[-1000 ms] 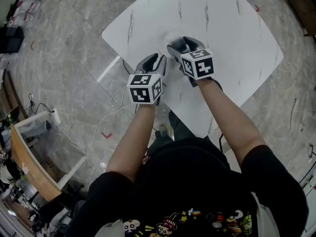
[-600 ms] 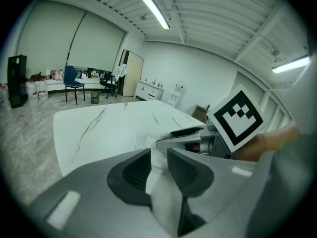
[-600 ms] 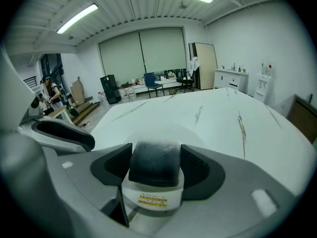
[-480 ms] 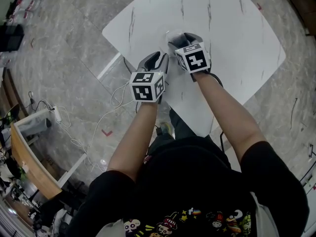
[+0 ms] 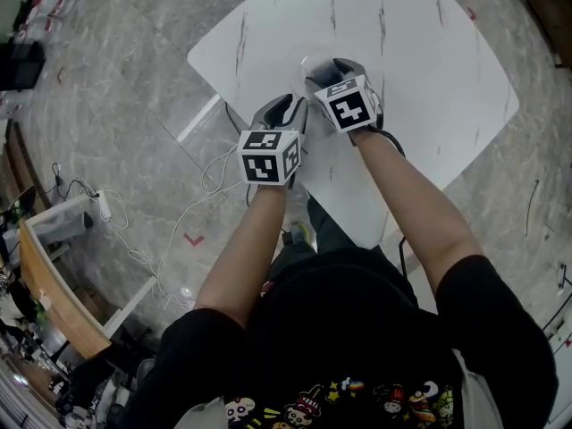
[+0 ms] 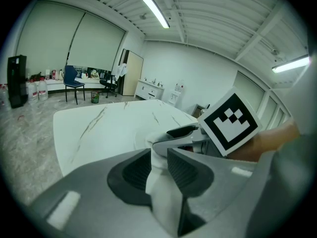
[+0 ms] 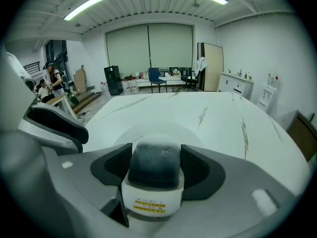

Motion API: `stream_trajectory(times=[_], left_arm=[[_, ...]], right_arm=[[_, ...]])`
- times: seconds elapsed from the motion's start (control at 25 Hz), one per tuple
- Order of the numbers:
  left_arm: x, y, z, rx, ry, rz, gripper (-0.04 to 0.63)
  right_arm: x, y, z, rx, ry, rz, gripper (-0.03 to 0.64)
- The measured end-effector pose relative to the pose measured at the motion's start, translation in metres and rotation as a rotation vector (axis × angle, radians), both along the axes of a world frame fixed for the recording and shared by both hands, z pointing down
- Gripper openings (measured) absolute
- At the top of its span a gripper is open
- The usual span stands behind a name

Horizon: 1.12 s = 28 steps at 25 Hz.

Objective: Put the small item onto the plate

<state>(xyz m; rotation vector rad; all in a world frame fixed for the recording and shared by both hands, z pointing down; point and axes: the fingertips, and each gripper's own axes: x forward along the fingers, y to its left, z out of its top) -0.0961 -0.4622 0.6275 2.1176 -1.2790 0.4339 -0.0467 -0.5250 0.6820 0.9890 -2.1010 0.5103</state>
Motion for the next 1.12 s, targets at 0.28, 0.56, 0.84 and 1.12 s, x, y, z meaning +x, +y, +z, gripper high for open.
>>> stream_trajectory(times=[0.28, 0.56, 0.84, 1.12], left_arm=[[-0.002, -0.001, -0.007, 0.002, -0.001, -0.001, 0.196], [-0.003, -0.002, -0.009, 0.008, -0.005, -0.001, 0.196], [-0.006, 0.0, -0.026, 0.036, -0.018, 0.008, 0.196], [-0.006, 0.007, -0.052, 0.08, -0.028, 0.016, 0.196]], right_arm=[[-0.002, 0.001, -0.004, -0.015, 0.007, -0.002, 0.337], [-0.001, -0.002, -0.007, -0.002, -0.039, 0.027, 0.337], [0.01, 0.004, -0.049, 0.062, -0.138, 0.082, 0.18], [0.044, 0.023, -0.114, 0.214, -0.242, 0.157, 0.021]])
